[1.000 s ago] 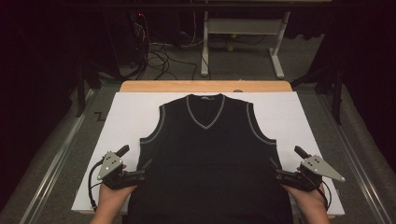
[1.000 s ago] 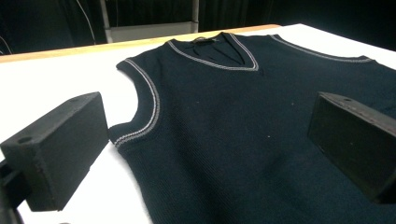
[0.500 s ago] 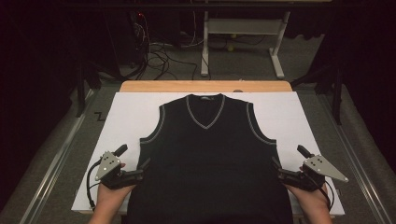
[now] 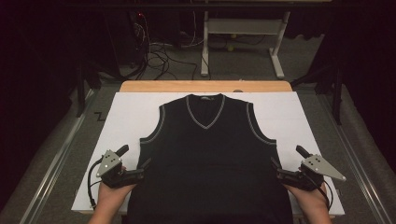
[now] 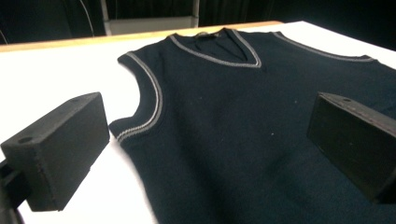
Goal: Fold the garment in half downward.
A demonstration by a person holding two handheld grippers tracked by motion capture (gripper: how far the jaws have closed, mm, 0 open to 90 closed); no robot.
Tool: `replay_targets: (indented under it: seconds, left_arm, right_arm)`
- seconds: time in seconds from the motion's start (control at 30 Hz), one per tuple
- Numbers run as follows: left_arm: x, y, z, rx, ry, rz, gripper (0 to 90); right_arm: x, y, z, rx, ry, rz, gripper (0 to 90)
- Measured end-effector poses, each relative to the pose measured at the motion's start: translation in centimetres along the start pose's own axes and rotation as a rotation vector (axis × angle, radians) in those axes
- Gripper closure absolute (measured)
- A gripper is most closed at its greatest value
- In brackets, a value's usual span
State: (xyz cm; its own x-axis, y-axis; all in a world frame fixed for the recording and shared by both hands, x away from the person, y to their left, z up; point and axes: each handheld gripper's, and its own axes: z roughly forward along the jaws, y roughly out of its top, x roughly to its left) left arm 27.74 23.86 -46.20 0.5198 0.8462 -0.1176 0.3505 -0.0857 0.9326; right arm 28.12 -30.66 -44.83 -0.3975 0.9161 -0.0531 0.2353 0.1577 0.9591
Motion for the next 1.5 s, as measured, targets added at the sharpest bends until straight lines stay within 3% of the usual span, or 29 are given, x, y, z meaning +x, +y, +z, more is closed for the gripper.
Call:
replay_targets:
  seconds: [0.13, 0.33, 0.43, 0.47, 0.5, 0.53, 0.63, 0.67, 0.8, 0.93, 1.07, 1.23, 1.33, 1.5]
  left_arm:
    - [0.4, 0.2, 0.2, 0.063, 0.020, -0.044, 0.0]
    - [0.4, 0.2, 0.8, 0.146, 0.038, -0.026, 0.0]
    - [0.4, 0.1, 1.5, 0.227, 0.074, -0.024, 2.7]
    - [0.6, 0.1, 1.7, 0.251, 0.076, -0.030, 3.4]
    - [0.8, 0.0, 2.2, 0.308, 0.082, -0.040, 7.0]
    - [0.8, 0.0, 2.2, 0.308, 0.082, -0.040, 10.1]
    - [1.1, -0.2, 2.8, 0.385, 0.060, -0.055, 13.5]
    - [1.1, -0.2, 2.8, 0.385, 0.060, -0.055, 15.8]
    - [0.8, -0.4, 3.5, 0.456, 0.061, -0.027, 18.2]
    - [0.7, -0.5, 3.6, 0.465, 0.067, -0.013, 28.3]
    - [0.8, -0.4, 3.7, 0.461, 0.077, -0.032, 32.0]
    - [0.7, -0.4, 4.0, 0.458, 0.087, -0.022, 32.1]
    - [1.0, -0.4, 4.1, 0.450, 0.082, -0.031, 38.2]
    - [1.2, -0.4, 4.2, 0.443, 0.084, -0.047, 46.7]
  right_arm:
    - [0.2, 0.0, 0.1, 0.013, 0.000, -0.010, 0.1]
    - [0.4, 0.1, 0.6, 0.056, -0.013, -0.017, 0.7]
    - [0.4, 0.1, 0.8, 0.075, -0.018, -0.014, 2.8]
    - [0.4, 0.1, 1.0, 0.090, -0.019, -0.015, 3.7]
    - [0.5, 0.1, 1.3, 0.123, -0.022, -0.020, 5.2]
    - [0.5, 0.1, 1.3, 0.123, -0.022, -0.020, 5.2]
    - [0.5, 0.1, 1.7, 0.194, -0.025, -0.023, 12.6]
    - [0.5, 0.1, 1.7, 0.194, -0.025, -0.023, 12.6]
    - [0.0, -0.2, 1.9, 0.279, -0.026, 0.007, 26.3]
    - [-0.5, -0.6, 2.5, 0.408, -0.019, 0.026, 41.1]
    - [-0.8, -0.8, 3.1, 0.453, -0.002, 0.068, 45.1]
    - [-0.5, -0.7, 4.2, 0.479, -0.003, 0.052, 45.5]
    - [-0.4, -0.7, 5.1, 0.478, -0.008, 0.047, 47.0]
    - [-0.5, -0.5, 5.6, 0.484, 0.011, 0.063, 59.4]
